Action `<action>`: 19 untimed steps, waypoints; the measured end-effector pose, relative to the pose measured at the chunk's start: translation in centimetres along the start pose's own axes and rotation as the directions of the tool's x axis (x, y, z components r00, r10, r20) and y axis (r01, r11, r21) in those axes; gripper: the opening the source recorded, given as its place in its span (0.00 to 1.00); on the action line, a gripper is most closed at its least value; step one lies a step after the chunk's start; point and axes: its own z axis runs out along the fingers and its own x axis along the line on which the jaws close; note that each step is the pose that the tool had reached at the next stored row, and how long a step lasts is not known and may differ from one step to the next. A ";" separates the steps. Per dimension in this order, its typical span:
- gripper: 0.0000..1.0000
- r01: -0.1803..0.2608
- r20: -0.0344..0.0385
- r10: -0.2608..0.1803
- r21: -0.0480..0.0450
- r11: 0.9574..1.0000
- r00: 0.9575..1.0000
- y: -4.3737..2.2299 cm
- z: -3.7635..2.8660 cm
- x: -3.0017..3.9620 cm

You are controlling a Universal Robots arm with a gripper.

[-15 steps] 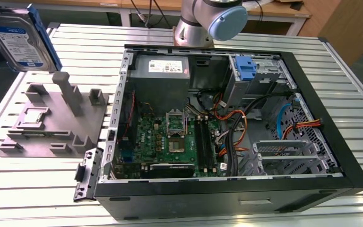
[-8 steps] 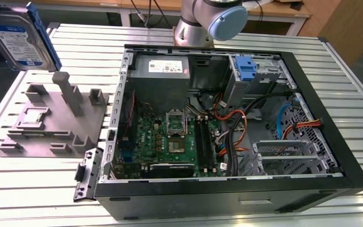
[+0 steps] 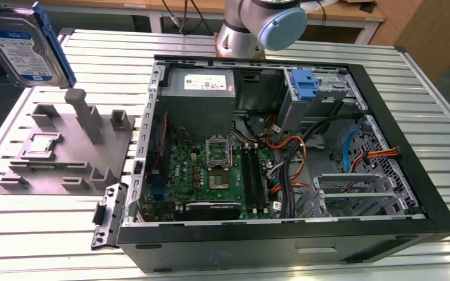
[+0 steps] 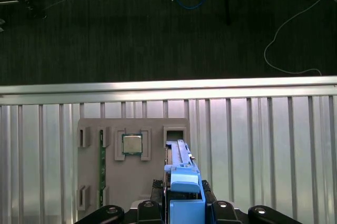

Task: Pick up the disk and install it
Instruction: 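Pick up the disk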

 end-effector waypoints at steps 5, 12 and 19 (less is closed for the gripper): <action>0.36 0.000 0.000 0.000 0.000 1.000 1.000 0.00 -0.02 0.00; 0.36 0.000 0.000 0.000 0.000 1.000 1.000 0.00 -0.18 0.00; 0.36 0.000 0.000 0.000 0.000 1.000 1.000 0.01 -0.38 0.00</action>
